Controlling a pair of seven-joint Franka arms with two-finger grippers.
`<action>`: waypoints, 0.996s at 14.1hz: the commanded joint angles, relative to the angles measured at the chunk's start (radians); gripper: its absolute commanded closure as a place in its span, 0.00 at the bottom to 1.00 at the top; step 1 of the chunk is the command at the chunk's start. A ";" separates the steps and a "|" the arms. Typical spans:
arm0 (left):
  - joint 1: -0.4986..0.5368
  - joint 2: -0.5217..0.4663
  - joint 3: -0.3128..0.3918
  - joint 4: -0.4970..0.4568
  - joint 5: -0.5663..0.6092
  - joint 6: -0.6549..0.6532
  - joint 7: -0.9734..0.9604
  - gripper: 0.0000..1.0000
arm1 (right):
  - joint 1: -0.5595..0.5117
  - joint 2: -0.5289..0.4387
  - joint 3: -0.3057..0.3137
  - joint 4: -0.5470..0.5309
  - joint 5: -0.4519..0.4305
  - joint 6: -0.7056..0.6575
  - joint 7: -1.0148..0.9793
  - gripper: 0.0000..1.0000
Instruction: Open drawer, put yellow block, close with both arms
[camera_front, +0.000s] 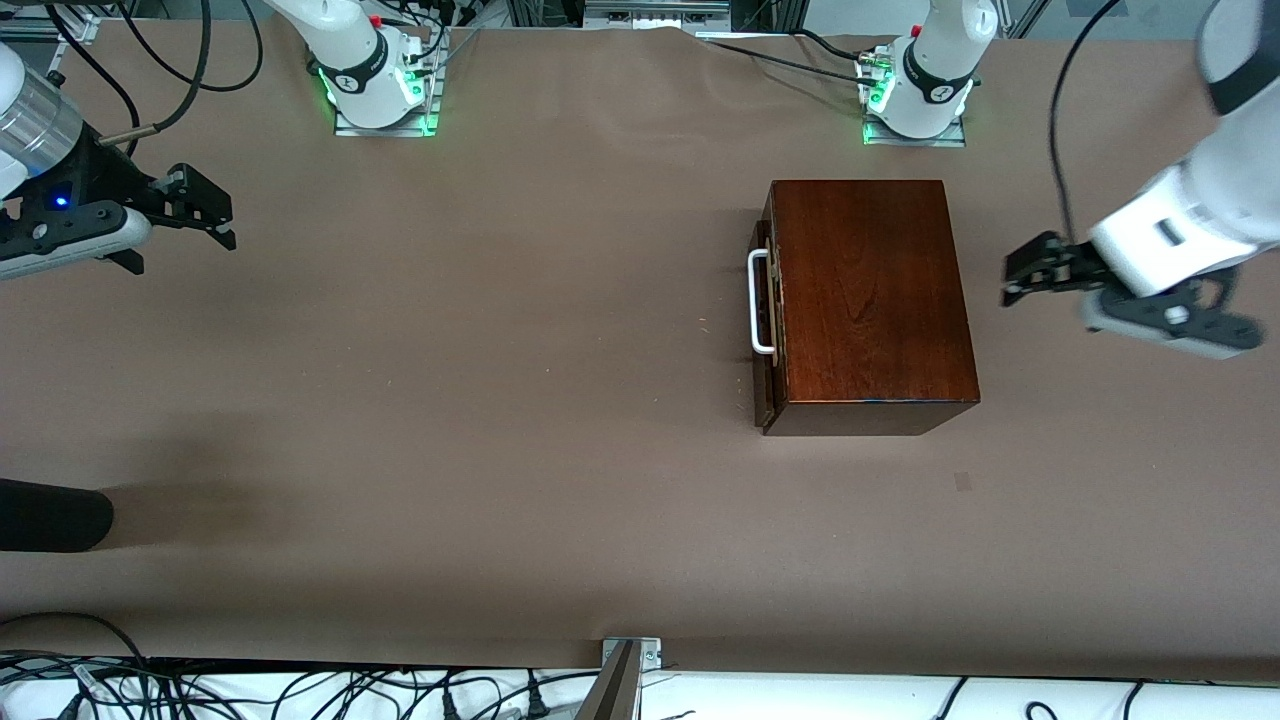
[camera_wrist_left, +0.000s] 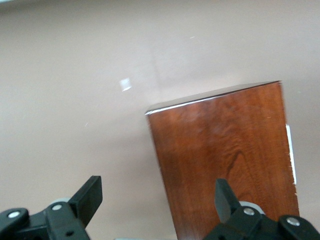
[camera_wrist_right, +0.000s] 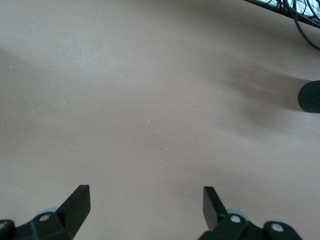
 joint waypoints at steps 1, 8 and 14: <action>-0.043 -0.144 0.067 -0.194 -0.017 0.061 -0.151 0.00 | 0.002 -0.001 -0.004 0.013 0.020 -0.011 -0.002 0.00; -0.050 -0.196 0.090 -0.287 -0.015 0.155 -0.158 0.00 | 0.002 -0.001 -0.004 0.013 0.020 -0.011 -0.002 0.00; -0.050 -0.193 0.094 -0.282 -0.014 0.150 -0.141 0.00 | 0.001 0.000 -0.006 0.013 0.020 -0.011 -0.002 0.00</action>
